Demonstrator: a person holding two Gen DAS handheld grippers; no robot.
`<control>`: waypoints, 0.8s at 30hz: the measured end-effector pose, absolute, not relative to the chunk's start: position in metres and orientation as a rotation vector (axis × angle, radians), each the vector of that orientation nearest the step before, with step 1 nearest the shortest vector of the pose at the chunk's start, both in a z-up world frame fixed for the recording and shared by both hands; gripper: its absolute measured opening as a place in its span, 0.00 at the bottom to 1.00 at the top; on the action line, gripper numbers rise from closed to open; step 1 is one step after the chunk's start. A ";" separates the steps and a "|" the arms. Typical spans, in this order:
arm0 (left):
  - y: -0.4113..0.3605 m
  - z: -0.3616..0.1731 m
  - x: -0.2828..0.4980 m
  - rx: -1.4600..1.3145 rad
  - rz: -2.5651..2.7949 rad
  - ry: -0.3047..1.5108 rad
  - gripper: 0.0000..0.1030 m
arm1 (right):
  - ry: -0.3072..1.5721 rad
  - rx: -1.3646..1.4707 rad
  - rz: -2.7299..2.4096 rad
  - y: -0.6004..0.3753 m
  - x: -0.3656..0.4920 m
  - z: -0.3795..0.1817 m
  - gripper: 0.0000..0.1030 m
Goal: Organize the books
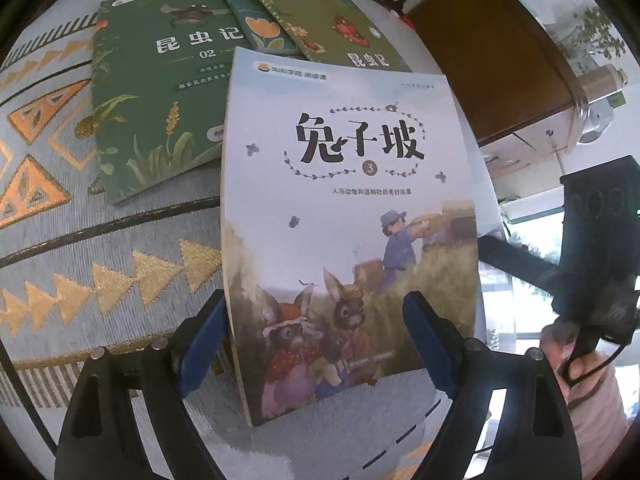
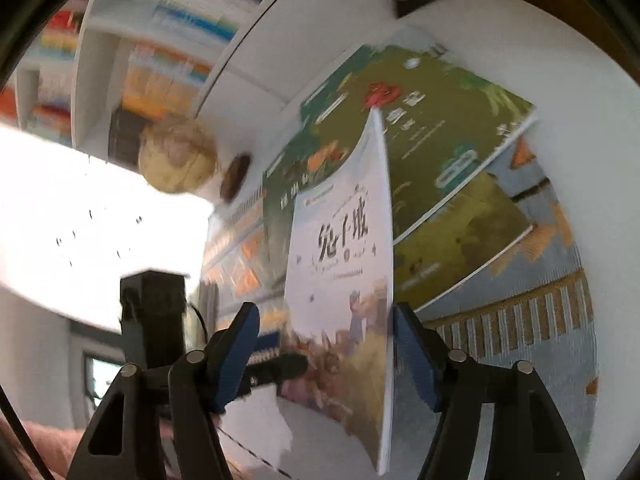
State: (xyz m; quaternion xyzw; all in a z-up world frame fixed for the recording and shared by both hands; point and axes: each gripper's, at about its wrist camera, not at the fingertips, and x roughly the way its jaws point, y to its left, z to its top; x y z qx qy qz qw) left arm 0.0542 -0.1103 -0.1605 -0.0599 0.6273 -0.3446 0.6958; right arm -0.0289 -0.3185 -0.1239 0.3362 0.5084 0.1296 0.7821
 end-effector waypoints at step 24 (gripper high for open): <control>-0.096 -0.100 0.038 0.027 -0.782 1.193 0.83 | 1.111 0.344 0.181 -0.250 -0.034 -0.101 0.12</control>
